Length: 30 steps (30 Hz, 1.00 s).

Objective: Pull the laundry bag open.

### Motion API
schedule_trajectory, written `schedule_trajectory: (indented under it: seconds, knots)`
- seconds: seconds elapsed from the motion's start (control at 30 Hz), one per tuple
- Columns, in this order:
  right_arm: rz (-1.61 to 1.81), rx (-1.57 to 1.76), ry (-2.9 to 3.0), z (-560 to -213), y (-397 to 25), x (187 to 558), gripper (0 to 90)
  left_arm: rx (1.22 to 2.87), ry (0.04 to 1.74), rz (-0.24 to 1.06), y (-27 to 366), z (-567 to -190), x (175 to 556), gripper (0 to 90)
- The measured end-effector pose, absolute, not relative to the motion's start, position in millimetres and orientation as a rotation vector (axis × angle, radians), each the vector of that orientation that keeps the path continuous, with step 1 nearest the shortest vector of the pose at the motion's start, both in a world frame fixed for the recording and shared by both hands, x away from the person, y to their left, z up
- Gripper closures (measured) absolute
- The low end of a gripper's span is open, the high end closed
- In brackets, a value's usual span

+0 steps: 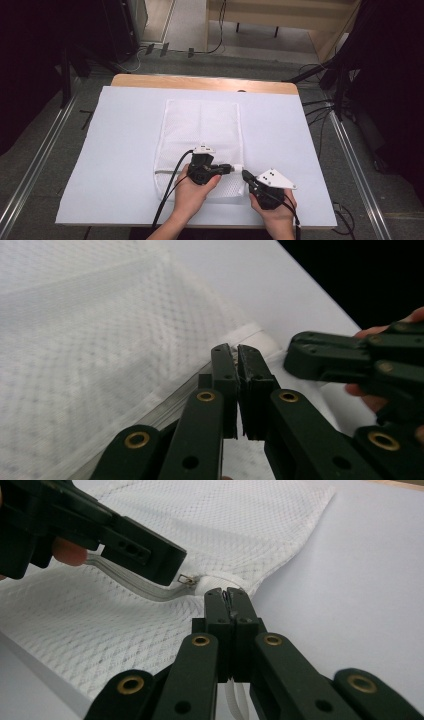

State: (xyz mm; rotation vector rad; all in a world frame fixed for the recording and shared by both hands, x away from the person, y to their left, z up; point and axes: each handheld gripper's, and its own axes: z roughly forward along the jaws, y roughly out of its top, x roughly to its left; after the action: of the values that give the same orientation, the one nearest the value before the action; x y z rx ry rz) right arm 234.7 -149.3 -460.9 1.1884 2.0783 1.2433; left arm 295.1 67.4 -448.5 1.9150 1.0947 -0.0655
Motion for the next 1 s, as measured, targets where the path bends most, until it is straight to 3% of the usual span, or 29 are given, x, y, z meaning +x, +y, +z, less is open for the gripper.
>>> schedule_trajectory:
  seconds: [0.73, 1.0]
  knots:
    - [1.23, 1.148, 2.045, -447.6, -151.3, 229.8, 90.0, 1.885, 1.237, 0.057, 143.3, -457.2, 295.2, 87.4]
    - [1.244, 1.188, 1.996, -441.0, -164.8, 230.3, 90.0, 1.829, 1.341, 0.115, 201.2, -459.5, 287.2, 87.4]
